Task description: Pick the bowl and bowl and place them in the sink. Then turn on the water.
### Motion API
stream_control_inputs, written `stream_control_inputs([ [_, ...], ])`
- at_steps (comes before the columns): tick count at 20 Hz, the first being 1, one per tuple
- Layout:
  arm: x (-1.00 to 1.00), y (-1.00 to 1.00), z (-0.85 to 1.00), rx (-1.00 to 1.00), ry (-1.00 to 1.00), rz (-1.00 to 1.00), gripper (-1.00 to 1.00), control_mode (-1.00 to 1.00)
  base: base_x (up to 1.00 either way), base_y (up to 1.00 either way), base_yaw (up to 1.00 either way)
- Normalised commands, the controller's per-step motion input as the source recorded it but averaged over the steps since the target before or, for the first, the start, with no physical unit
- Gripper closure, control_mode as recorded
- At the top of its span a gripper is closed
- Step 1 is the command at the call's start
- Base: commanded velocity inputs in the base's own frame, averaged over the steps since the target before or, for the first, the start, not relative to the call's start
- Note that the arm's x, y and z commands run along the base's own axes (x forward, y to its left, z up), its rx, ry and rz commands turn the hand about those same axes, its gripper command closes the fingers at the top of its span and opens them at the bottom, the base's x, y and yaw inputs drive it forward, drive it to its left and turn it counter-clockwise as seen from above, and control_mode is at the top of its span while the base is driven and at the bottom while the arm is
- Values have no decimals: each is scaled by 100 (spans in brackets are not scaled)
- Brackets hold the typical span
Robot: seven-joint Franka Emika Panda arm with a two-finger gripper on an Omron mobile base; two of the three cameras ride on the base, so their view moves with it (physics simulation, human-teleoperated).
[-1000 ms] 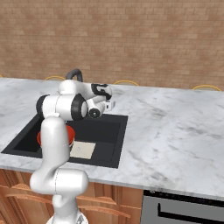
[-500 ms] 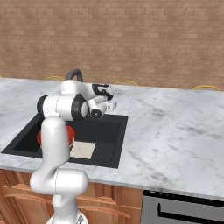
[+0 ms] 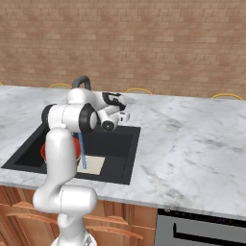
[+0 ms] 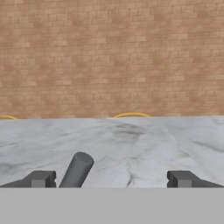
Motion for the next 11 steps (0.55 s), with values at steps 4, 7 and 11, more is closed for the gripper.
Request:
stream_control_inputs([
  [4,-1,-47,0,4,0,0,-100,-100,0,0,0],
  [7,0,-46,0,3,0,0,-100,-100,0,0,0],
  [11,0,-43,0,2,0,0,-100,-100,0,0,0],
])
